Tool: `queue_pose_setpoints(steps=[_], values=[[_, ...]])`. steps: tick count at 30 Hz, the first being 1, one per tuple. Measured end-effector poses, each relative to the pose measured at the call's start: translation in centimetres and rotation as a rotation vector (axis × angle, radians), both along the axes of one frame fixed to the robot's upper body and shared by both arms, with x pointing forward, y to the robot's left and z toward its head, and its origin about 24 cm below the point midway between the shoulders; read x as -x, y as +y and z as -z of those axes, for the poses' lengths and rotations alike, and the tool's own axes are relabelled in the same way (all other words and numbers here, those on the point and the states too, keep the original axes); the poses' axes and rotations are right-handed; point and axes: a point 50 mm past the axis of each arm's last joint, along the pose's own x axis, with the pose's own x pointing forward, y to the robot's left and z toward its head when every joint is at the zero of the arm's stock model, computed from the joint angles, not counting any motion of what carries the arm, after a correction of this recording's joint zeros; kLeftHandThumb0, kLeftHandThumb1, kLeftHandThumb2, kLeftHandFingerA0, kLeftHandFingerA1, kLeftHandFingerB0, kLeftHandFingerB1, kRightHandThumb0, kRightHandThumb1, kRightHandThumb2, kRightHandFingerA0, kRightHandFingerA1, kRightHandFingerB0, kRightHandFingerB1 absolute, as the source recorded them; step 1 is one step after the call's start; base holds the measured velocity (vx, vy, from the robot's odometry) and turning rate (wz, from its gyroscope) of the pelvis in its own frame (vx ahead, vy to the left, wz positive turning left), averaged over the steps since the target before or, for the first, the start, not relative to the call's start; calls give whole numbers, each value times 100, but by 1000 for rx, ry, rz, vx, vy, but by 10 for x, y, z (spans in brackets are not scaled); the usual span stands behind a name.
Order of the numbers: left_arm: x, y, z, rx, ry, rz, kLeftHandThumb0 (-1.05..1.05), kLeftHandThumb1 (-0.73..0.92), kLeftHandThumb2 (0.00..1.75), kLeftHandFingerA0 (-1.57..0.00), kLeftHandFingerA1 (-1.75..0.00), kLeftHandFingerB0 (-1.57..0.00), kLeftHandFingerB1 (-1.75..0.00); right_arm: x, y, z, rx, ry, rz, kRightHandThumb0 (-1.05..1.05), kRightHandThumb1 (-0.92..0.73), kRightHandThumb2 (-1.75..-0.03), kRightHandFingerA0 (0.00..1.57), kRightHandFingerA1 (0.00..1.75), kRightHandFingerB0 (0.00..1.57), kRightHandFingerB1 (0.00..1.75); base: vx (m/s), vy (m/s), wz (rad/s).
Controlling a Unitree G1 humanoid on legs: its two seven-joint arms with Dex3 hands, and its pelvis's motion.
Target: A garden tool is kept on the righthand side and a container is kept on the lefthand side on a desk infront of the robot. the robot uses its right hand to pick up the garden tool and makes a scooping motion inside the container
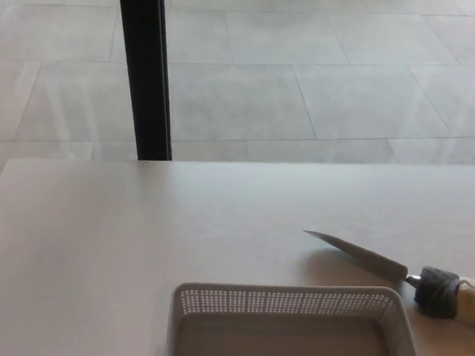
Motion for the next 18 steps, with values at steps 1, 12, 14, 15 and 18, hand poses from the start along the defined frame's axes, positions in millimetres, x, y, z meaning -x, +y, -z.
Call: queue_pose_setpoints(steps=[1,12,14,15,18], values=[[0,0,0,-1,-2,-1,-30,51,89,-43,-63,-24,-52,-12,-5,-19,44,-53,-15,-94,-61,-102,0,36,6,36,0,0,0],[3,1,0,0,-2,-12,-30,49,87,-52,-67,-27,-52,-89,23,-130,389,-303,-336,-40,-34,-97,1,53,0,51,0,0,0],[3,1,0,1,-1,-12,-30,49,88,-49,-66,-25,-52,-99,37,-140,438,-310,-412,-79,-54,-97,0,48,5,33,0,0,0],[3,1,0,1,-1,-13,-30,50,87,-44,-63,-26,-51,-105,44,-144,463,-310,-453,-75,-53,-88,5,42,7,33,0,0,0],[4,1,0,2,-1,-14,-30,49,87,-47,-64,-28,-52,-119,67,-153,527,-297,-575,-77,-54,-89,4,42,9,33,0,0,0]])
